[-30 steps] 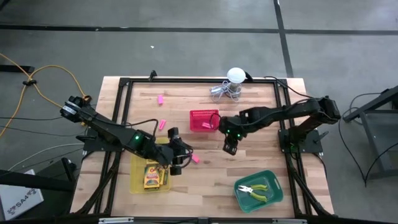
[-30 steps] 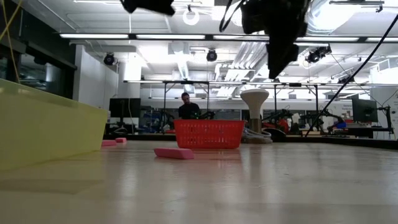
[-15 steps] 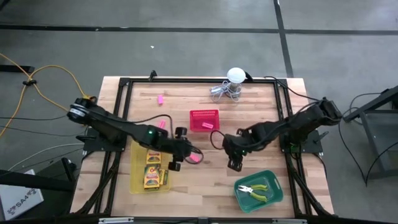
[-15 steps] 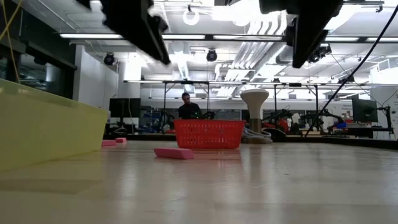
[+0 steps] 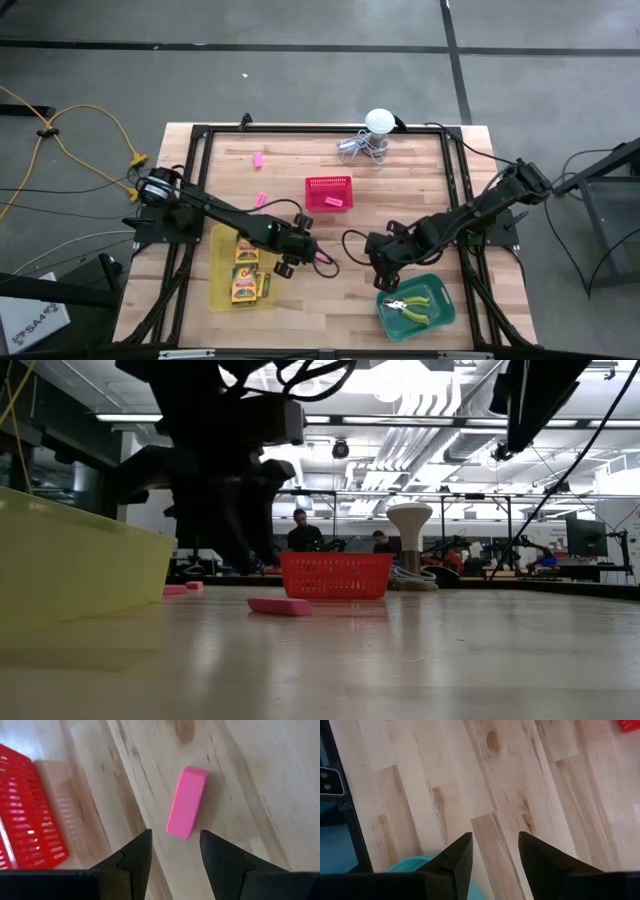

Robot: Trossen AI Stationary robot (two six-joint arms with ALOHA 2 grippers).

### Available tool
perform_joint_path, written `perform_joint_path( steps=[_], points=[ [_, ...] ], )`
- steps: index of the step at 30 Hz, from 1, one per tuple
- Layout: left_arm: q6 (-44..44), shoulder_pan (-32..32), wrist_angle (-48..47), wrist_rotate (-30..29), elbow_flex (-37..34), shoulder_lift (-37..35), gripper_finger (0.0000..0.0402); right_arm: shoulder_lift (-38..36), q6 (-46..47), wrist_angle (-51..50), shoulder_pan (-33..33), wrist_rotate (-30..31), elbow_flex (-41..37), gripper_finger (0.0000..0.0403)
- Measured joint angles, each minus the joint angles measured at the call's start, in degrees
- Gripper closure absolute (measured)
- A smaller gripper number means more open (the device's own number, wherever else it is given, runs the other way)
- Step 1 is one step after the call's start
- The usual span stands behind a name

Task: Pick & Place School Supplies
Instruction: Put the pink eraser into the red bin

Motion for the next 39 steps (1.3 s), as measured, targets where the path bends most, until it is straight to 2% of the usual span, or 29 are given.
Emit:
perform_joint_path(
  steps=[6, 12, 16, 28, 36, 39],
  points=[
    [0.01, -0.02, 3.05, 0.79, 0.00, 0.35, 0.0242, 0.00, 0.04, 0.26, 1.16, 1.88, 0.02, 0.0254],
    [0.94, 0.31, 4.47, 8.18, 0.00, 0.35, 0.0242, 0.00, 0.04, 0.31, 1.05, 2.01, 0.02, 0.0254],
    [0.68, 0.98, 4.63, 10.51, 0.00, 0.37, 0.0242, 0.02, 0.04, 0.31, 1.07, 1.48, 0.02, 0.0254],
    [-0.87, 5.67, 5.04, 13.94, -0.09, 1.03, 0.0242, 0.02, 1.81, 0.28, 1.34, -1.24, 0.02, 0.0254],
    [-2.05, 5.54, 6.04, 14.34, -0.06, 1.59, 0.0241, 0.02, 2.60, 0.33, 2.47, -1.08, 0.04, 0.0254],
    [-3.73, 5.53, 5.71, 13.94, -0.09, 1.81, 0.0228, 0.04, 2.82, 0.40, 2.49, -1.07, 0.04, 0.0254]
  ],
)
